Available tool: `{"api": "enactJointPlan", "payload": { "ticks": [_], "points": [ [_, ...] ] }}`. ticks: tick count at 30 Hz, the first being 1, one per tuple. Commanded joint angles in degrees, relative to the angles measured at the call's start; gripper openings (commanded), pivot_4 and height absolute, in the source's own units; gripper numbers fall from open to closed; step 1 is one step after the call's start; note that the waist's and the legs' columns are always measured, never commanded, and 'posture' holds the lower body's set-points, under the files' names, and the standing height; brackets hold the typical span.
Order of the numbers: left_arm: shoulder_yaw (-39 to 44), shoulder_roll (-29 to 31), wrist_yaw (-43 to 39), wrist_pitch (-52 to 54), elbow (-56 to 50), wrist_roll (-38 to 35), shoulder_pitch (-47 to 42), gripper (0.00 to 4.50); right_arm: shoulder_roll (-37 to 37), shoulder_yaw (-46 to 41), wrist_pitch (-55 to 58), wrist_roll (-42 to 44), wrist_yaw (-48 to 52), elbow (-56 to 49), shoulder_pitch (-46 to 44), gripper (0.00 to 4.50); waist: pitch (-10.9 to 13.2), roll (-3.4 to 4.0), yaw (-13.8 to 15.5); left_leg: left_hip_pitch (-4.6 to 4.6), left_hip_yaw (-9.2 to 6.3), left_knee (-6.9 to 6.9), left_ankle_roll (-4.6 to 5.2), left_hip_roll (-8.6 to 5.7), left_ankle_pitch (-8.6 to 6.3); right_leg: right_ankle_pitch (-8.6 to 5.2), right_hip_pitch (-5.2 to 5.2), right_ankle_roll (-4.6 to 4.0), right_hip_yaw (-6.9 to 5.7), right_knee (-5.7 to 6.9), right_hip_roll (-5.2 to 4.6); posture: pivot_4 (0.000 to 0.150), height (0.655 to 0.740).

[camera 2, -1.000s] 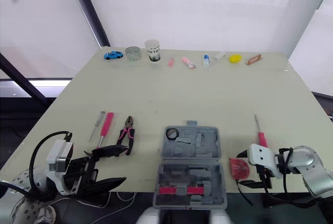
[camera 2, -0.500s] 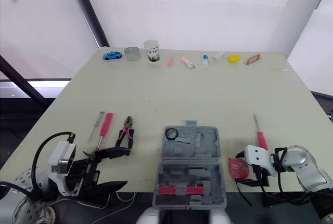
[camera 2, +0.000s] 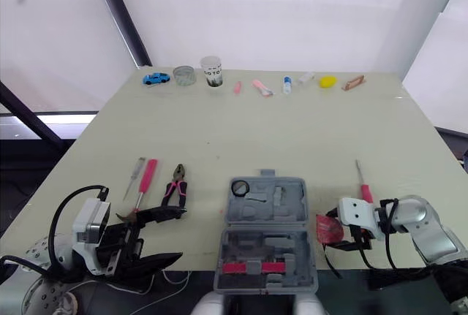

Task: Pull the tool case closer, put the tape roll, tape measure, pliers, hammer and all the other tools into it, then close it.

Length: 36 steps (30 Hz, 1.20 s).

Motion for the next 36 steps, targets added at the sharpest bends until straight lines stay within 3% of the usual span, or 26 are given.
{"api": "enactJointPlan", "payload": {
  "ticks": [1, 7, 11, 14, 26, 36],
  "points": [
    [1.39, -0.62, 1.24, -0.9, -0.92, -0.87, -0.39, 4.5, -1.84, 0.69, 11.1, 1.99, 2.28, -11.14, -6.43, 2.89, 0.0, 0.0, 0.05, 0.01, -0.03, 0.0, 0.0, 0.01, 0.0, 0.0, -0.01, 0.0, -0.03, 0.02, 0.01, 0.15, 0.74],
    [2.06, -2.52, 3.95, -0.93, -1.07, -1.95, -1.75, 4.5, -2.16, 13.4, 34.72, -4.75, 10.31, -19.75, -29.52, 2.89, 0.09, 0.15, 0.08, -0.08, -0.1, 0.01, 0.0, 0.07, 0.0, 0.02, -0.19, -0.05, -0.02, 0.08, -0.01, 0.15, 0.74],
    [1.73, -2.83, 4.2, -1.03, -1.0, -1.66, -2.18, 4.5, -1.61, 18.39, 39.17, -6.85, 12.04, -19.41, -35.43, 2.89, 0.06, 0.09, 0.6, -0.17, -0.08, 0.0, -0.01, 0.08, 0.0, 0.01, -0.2, -0.07, -0.19, 0.04, -0.08, 0.15, 0.74],
    [1.78, -4.58, 6.94, -0.76, -2.0, -2.4, -2.78, 4.5, 4.58, 26.63, 37.16, -13.8, 11.84, -11.29, -43.19, 2.89, 0.09, 0.15, 0.02, -0.21, 0.0, 0.0, -0.01, 0.03, -0.01, 0.01, -0.23, -0.06, -0.12, 0.01, -0.15, 0.15, 0.74],
    [0.2, -6.17, 12.76, 0.75, -6.34, -2.53, -2.38, 4.5, 15.78, 31.88, 34.66, -22.16, 6.51, 6.3, -46.12, 2.89, 0.09, 0.14, 0.06, -0.22, 0.08, 0.02, -0.02, -0.05, 0.01, 0.03, -0.24, -0.06, -0.21, 0.14, -0.08, 0.15, 0.74],
    [-0.44, -6.06, 16.8, 3.15, -9.74, -2.72, -3.08, 4.5, 17.25, 32.28, 33.68, -24.02, 7.32, 9.69, -44.59, 2.89, 0.09, 0.14, 0.02, -0.2, 0.07, 0.01, -0.03, -0.06, 0.01, 0.12, -0.24, 0.1, -0.22, 0.2, -0.07, 0.15, 0.74]
  ]
}}
